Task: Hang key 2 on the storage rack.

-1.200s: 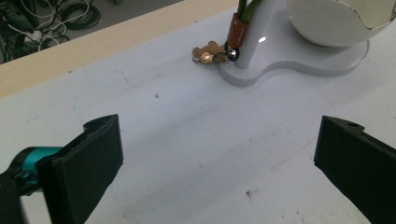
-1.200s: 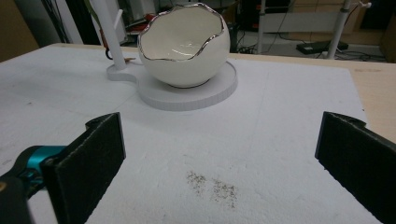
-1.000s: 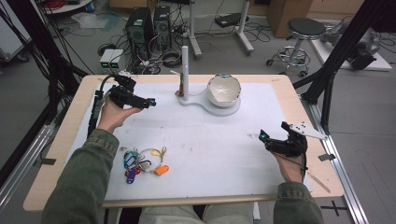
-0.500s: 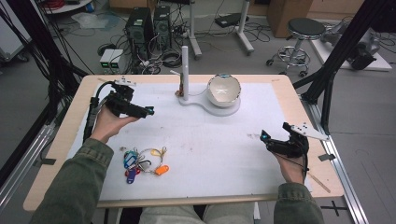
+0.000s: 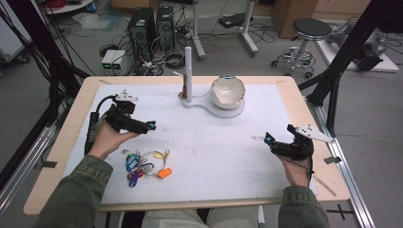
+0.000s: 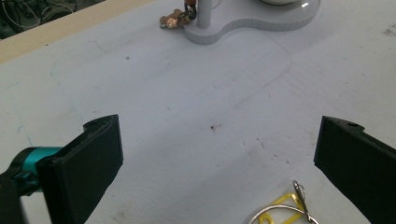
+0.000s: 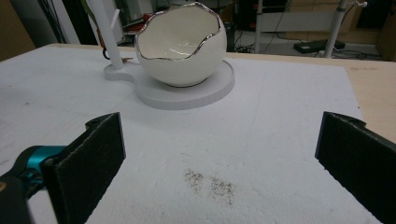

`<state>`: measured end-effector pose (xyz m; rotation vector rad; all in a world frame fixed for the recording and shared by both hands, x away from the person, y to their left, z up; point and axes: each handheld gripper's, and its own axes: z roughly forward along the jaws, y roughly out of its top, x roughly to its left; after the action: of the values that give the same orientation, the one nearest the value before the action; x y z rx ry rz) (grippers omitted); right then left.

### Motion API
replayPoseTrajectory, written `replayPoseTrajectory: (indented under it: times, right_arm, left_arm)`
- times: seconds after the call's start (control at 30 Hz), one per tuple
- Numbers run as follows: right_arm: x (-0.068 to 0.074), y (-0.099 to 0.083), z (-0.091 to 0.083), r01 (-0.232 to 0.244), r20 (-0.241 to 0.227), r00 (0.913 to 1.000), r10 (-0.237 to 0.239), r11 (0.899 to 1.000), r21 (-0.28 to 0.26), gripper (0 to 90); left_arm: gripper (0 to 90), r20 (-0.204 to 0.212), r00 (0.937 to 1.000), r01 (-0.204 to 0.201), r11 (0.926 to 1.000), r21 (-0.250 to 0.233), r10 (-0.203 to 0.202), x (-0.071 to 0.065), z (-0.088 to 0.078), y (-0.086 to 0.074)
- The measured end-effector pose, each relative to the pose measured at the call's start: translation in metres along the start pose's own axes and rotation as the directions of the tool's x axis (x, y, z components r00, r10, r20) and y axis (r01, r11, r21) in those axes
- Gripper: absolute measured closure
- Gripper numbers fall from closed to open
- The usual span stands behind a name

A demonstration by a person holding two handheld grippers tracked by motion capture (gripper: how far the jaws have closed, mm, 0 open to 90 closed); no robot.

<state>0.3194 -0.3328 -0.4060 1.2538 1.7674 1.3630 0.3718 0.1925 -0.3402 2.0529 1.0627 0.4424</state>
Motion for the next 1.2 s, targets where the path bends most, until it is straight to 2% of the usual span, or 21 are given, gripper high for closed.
replayPoseTrajectory:
  times: [0.27, 0.43, 0.63, 0.77, 0.93, 1.1, 1.2]
  right_arm:
    - [0.0, 0.0, -0.001, 0.002, 0.002, 1.0, -0.002, 1.0, -0.004, 0.7]
    - [0.0, 0.0, -0.001, -0.002, 0.002, 1.0, 0.002, 1.0, -0.005, 0.7]
    - [-0.001, 0.0, -0.001, -0.002, 0.002, 1.0, 0.002, 1.0, -0.004, 0.7]
    - [0.0, 0.0, -0.001, 0.001, 0.002, 1.0, -0.001, 1.0, -0.003, 0.7]
    - [0.0, 0.0, 0.0, 0.001, 0.002, 1.0, -0.001, 1.0, -0.001, 0.7]
    - [0.0, 0.0, -0.001, 0.001, 0.005, 1.0, -0.001, 1.0, 0.0, 0.7]
    - [0.0, 0.0, -0.001, -0.001, 0.004, 1.0, 0.001, 1.0, 0.0, 0.7]
  left_arm:
    - [1.7, 0.023, 0.9995, -0.019, 0.9998, 0.005, 0.019, -0.012, -0.004, -0.01]
    - [1.7, 0.075, 0.997, -0.022, 0.9994, 0.026, 0.02, -0.018, -0.006, -0.02]
    - [1.8, 0.102, 0.994, -0.045, 0.9978, 0.048, 0.04, -0.025, -0.011, -0.032]
    - [2.6, 0.14, 0.9899, -0.029, 0.9984, 0.049, 0.021, -0.026, -0.012, -0.04]
    - [2.6, 0.137, 0.9896, -0.056, 0.9949, 0.085, 0.044, -0.03, -0.01, -0.049]
    - [2.7, 0.136, 0.9886, -0.079, 0.9924, 0.095, 0.065, -0.033, -0.01, -0.053]
    - [3.9, 0.16, 0.9842, -0.095, 0.9889, 0.114, 0.077, -0.035, -0.009, -0.058]
